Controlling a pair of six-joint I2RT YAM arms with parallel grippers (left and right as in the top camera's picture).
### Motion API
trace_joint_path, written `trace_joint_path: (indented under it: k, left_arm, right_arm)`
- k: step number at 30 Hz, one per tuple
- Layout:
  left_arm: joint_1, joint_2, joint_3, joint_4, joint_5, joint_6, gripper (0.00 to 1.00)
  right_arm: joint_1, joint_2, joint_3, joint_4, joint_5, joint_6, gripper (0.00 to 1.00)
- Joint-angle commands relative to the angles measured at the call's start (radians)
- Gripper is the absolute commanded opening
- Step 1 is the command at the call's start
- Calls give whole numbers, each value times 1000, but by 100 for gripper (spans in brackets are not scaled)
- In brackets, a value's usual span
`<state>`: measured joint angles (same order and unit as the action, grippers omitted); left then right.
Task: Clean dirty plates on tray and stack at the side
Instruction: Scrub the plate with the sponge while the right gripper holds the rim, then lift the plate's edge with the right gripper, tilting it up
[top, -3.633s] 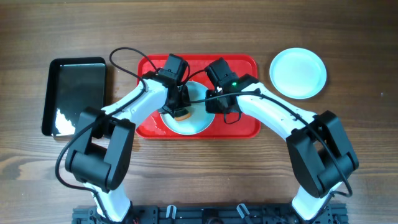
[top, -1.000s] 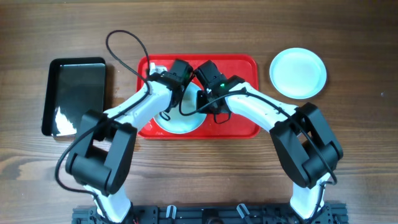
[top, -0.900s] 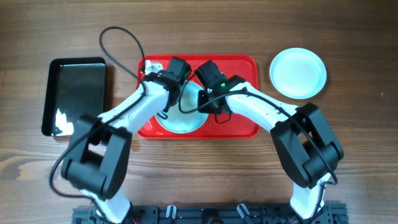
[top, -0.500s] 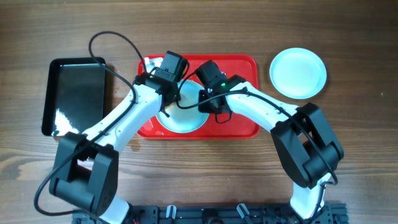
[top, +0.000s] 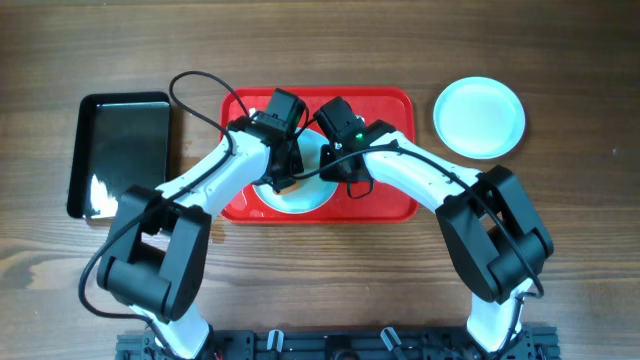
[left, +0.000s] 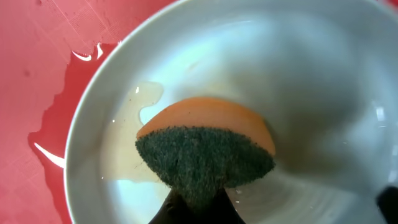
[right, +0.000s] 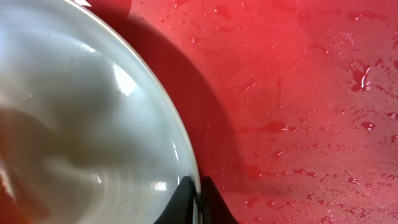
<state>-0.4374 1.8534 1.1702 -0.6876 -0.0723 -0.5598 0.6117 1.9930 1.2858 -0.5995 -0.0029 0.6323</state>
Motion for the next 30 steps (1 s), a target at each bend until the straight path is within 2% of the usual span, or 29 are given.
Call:
trace_joint_path:
  k: [1,4,10,17,20,23,27,30]
  left_arm:
    - [4,42,-48,11,-13,61,4]
    - [5,57,-61,10,-114,63,4]
    - [5,46,-46,-14,-468,49,4]
    - [4,-49,29,-31,-639,47,4]
    - [4,-117,42,-34,-640,39,4]
    - [5,-210,42,-68,-596,-20,4]
    - [10,-274,42,-128,-356,-34,4]
    - [10,-267,39,-160,-175,-34,4]
  right_arm:
    - [-11,41,-35,-31,81,6,4]
    - [-11,41,-35,-31,81,6,4]
    - [-11,41,-35,-30,82,6,4]
    - [-11,41,-35,-31,86,6,4]
    - [-11,41,-35,-31,95,6,4]
    - [-14,33,-17,-52,97,5,4]
    - [-20,-3,53,-128,124,-4,4]
    - [-22,-78,128,-238,273,-16,4]
